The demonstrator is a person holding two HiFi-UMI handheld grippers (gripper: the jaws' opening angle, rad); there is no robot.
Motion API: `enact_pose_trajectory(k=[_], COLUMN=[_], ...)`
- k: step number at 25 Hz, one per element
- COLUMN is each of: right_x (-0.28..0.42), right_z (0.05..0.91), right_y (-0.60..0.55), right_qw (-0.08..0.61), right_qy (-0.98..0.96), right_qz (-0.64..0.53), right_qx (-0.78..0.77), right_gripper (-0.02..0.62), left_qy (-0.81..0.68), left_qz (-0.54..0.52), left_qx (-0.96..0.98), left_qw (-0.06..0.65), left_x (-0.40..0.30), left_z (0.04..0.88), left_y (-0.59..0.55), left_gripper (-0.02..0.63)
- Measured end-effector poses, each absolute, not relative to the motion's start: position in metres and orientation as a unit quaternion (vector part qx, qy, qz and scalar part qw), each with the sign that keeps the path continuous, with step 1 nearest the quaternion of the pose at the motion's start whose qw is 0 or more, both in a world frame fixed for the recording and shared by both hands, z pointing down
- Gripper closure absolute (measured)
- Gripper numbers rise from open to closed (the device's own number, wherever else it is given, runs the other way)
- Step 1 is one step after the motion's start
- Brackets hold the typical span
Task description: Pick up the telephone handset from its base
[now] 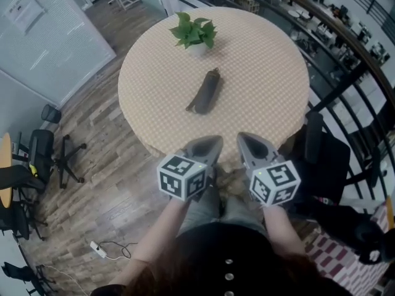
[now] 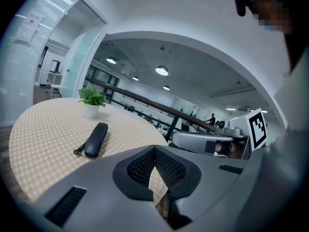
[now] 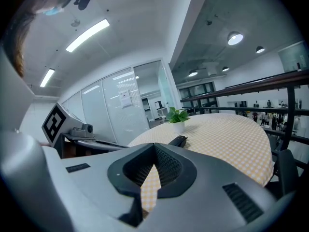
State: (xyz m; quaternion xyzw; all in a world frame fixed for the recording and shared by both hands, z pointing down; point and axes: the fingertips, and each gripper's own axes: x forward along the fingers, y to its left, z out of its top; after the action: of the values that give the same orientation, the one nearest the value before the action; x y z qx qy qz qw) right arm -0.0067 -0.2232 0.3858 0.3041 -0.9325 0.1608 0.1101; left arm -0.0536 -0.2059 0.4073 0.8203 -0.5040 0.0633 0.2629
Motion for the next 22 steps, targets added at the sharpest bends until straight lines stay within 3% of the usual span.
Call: enact_pose_trajectory(k=[22], right_x=[-0.058], right_z=[0.404], right_y=[-0.283], right_qw=[0.100], right_qy=[-0.923], right_qz=[0.165], right_qx=[0.332], right_gripper=[0.586], left_qy=[-0.489], left_qz=[0.111], left_qx=[0.832], left_qw=[0.239], left_x=[-0.109], left_z=[0.426], left_y=[-0.277], left_gripper=[0.598])
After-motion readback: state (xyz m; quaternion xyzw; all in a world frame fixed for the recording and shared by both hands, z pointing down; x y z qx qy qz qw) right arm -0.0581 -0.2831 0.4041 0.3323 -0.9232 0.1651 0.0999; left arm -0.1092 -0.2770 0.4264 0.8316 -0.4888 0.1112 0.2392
